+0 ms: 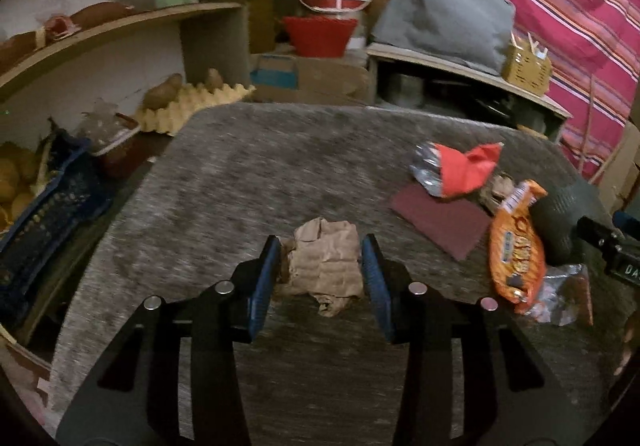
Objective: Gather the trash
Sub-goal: 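Grasp the black rubber cup with the right tool while the left tool holds the paper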
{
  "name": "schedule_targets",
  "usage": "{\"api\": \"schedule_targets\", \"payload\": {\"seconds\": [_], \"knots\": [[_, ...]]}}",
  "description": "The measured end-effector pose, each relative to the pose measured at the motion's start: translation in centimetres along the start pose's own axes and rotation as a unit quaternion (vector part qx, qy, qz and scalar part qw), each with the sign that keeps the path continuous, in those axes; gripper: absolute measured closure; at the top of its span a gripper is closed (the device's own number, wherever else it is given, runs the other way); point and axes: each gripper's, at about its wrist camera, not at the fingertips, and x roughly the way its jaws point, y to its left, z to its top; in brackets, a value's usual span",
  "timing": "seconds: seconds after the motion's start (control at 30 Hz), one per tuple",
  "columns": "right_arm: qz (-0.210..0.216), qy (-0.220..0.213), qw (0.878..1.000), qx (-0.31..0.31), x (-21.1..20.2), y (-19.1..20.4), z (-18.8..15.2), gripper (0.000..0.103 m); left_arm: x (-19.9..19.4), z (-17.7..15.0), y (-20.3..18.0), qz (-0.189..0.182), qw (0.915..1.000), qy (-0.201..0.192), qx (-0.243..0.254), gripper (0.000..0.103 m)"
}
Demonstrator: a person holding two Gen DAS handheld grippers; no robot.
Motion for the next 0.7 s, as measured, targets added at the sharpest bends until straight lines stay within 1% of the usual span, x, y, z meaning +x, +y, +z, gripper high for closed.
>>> {"api": "schedule_targets", "payload": {"seconds": [0.17, 0.27, 0.33, 0.37, 0.5, 0.6, 0.7], "knots": [[0.009, 0.009, 1.000, -0.015, 1.2, 1.6, 0.0, 0.005, -0.1, 0.2, 1.6, 0.003, 0.9998, -0.010, -0.016, 0.062], [0.013, 0.011, 0.999, -0.028, 1.5, 2.5, 0.0, 0.009, -0.3, 0.3, 1.9, 0.003, 0.9997, -0.014, -0.020, 0.062], [0.019, 0.016, 0.999, -0.032, 1.8, 3.0, -0.2, 0.033, -0.4, 0.1, 1.8, 0.005, 0.9997, -0.016, -0.017, 0.062], [0.022, 0.019, 0.999, -0.034, 1.9, 3.1, -0.3, 0.036, -0.5, 0.1, 1.8, 0.006, 0.9997, -0.018, -0.016, 0.062], [0.019, 0.011, 0.999, -0.048, 1.7, 3.6, -0.4, 0.036, -0.7, 0.1, 1.8, 0.002, 0.9996, -0.019, -0.021, 0.062], [0.019, -0.005, 0.999, -0.035, 0.8, 2.9, -0.3, 0.036, -1.1, 0.2, 1.7, 0.000, 0.9995, -0.024, -0.023, 0.062], [0.017, -0.030, 0.999, -0.013, -0.7, 1.3, 0.2, 0.036, -1.7, 0.3, 1.3, 0.005, 0.9992, -0.035, -0.021, 0.062]]}}
